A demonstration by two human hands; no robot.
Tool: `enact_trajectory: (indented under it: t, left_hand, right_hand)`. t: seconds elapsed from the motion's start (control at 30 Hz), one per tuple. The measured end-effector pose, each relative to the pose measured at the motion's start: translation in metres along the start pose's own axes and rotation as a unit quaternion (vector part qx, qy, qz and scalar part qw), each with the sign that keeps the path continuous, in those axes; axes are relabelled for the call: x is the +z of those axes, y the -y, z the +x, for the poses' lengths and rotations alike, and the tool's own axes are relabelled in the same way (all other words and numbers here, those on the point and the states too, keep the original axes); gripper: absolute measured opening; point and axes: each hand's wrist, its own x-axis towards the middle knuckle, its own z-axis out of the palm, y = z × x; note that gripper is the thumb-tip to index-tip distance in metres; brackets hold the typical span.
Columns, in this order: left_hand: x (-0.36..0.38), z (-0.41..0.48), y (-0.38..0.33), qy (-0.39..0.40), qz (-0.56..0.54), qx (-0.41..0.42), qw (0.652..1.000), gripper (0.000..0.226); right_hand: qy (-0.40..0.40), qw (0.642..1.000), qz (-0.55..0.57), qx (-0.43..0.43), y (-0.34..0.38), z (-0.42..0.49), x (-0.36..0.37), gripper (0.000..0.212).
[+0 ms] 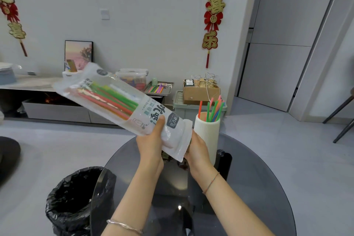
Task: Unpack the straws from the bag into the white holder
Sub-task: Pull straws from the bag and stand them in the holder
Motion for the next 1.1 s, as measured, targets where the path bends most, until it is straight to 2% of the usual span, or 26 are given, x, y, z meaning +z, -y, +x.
enact_trajectory:
  t: [0.03, 0.1, 0.3, 0.5, 0.63, 0.77, 0.97, 1.1]
  left_hand:
    - [-0.001, 0.001, -0.001, -0.008, -0.014, -0.011, 1.0, 0.02]
    - [-0.005, 0.003, -0.002, -0.015, -0.037, -0.041, 0.998, 0.022]
    - [-0.013, 0.006, -0.001, -0.022, -0.101, -0.116, 0.988, 0.032]
    - [-0.018, 0.013, -0.006, -0.051, -0.191, -0.13, 0.972, 0.047]
    - [-0.009, 0.007, 0.0, -0.039, -0.185, -0.152, 0.97, 0.047]
    - [-0.001, 0.0, 0.008, -0.037, -0.173, -0.158, 0.971, 0.046]
    - [-0.004, 0.001, 0.005, -0.051, -0.217, -0.162, 0.961, 0.043]
    - [-0.001, -0.003, 0.006, -0.041, -0.215, -0.177, 0.96, 0.048]
  right_hand:
    - [-0.02, 0.996, -0.072, -0.046, -0.002, -0.001, 0.0, 0.03]
    - [-0.035, 0.984, -0.144, -0.102, -0.003, -0.003, -0.001, 0.034]
    - [-0.038, 0.962, -0.211, -0.172, 0.006, 0.003, -0.011, 0.025]
    - [-0.071, 0.98, -0.089, -0.164, 0.027, 0.01, -0.027, 0.02]
    - [-0.015, 0.996, 0.009, -0.084, 0.017, 0.01, -0.018, 0.024]
    - [-0.003, 0.994, -0.045, -0.101, 0.008, 0.009, -0.01, 0.022]
    - [-0.115, 0.977, 0.002, -0.18, 0.029, 0.008, -0.023, 0.033]
    - [-0.078, 0.979, -0.059, -0.179, 0.027, 0.005, -0.017, 0.041]
